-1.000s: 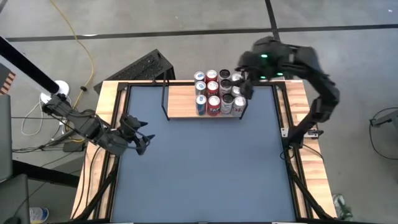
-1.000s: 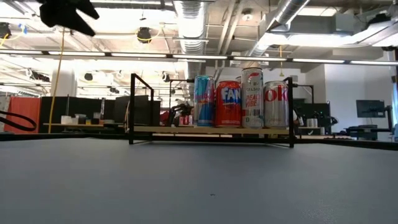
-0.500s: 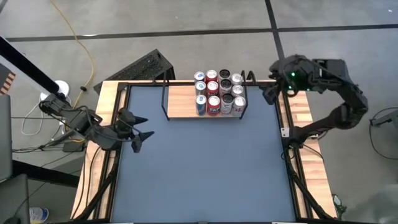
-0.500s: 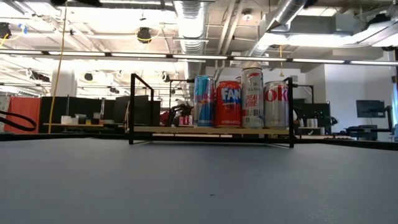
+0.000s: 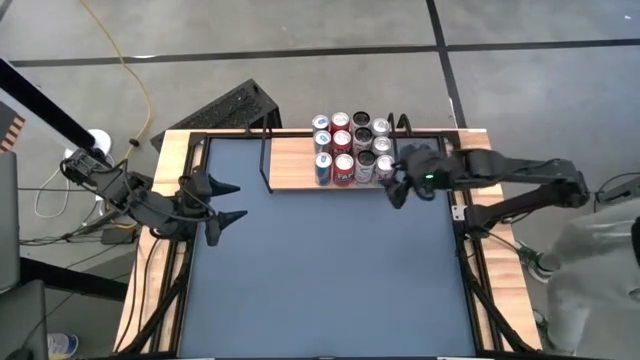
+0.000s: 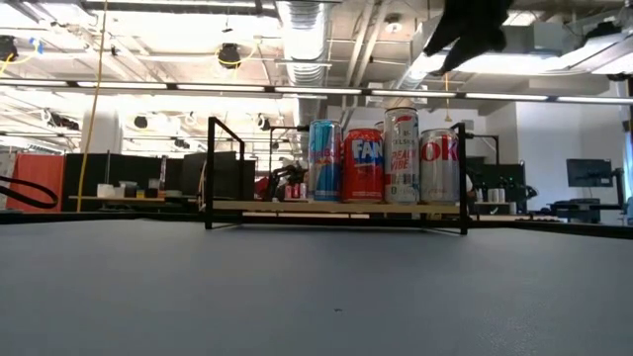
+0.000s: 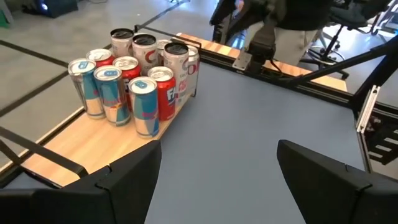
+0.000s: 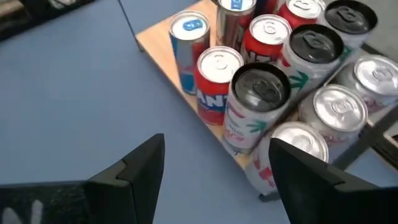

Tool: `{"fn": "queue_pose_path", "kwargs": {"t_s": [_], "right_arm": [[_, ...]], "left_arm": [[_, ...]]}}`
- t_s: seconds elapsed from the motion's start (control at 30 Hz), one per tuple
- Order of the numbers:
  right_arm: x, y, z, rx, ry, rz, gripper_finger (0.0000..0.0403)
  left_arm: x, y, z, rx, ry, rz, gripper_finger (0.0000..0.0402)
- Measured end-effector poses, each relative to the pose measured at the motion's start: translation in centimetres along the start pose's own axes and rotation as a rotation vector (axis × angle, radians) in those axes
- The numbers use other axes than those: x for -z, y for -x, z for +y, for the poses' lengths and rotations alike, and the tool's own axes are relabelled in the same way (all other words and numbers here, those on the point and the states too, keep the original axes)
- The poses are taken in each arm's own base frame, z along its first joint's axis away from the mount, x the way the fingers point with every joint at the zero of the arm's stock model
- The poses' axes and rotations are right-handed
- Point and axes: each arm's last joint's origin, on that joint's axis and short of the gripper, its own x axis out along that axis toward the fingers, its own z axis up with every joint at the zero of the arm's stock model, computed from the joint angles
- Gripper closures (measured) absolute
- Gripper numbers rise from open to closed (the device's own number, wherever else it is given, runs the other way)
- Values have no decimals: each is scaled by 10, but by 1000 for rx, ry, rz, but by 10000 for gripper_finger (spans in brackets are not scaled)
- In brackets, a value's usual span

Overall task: Place canned beverage on shelf
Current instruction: Return to Home Position

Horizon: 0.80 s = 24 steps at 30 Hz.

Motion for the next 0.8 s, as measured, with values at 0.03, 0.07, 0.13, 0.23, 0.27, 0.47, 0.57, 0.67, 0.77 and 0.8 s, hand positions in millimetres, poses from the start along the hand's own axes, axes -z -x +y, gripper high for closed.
{"fn": "queue_pose_path", "kwargs": {"t_s": [0.03,0.07,0.13,0.23,0.27,0.47,0.57,0.67,0.77,0.8], "right_arm": [[0,-6,4,1,21,10,132],[0,-9,7,-3,36,14,133],[-2,-4,13,-18,58,22,133],[1,13,18,-50,78,36,133],[2,18,19,-63,79,23,133],[7,56,26,-112,26,-150,133],[11,70,29,-94,21,-238,133],[16,86,28,-76,19,-322,133],[21,98,27,-70,29,-378,133],[22,101,27,-63,33,-395,133]], "left_arm": [[0,0,0,0,1,0,90],[0,0,0,1,2,0,90],[0,1,0,12,12,3,90],[0,4,0,56,31,17,90],[0,4,0,73,34,21,90],[-5,14,0,170,53,-3,90],[-9,22,4,198,55,-42,90],[-15,31,10,204,69,-98,90],[-18,40,19,207,81,-140,90],[-19,43,22,206,81,-151,90]]}}
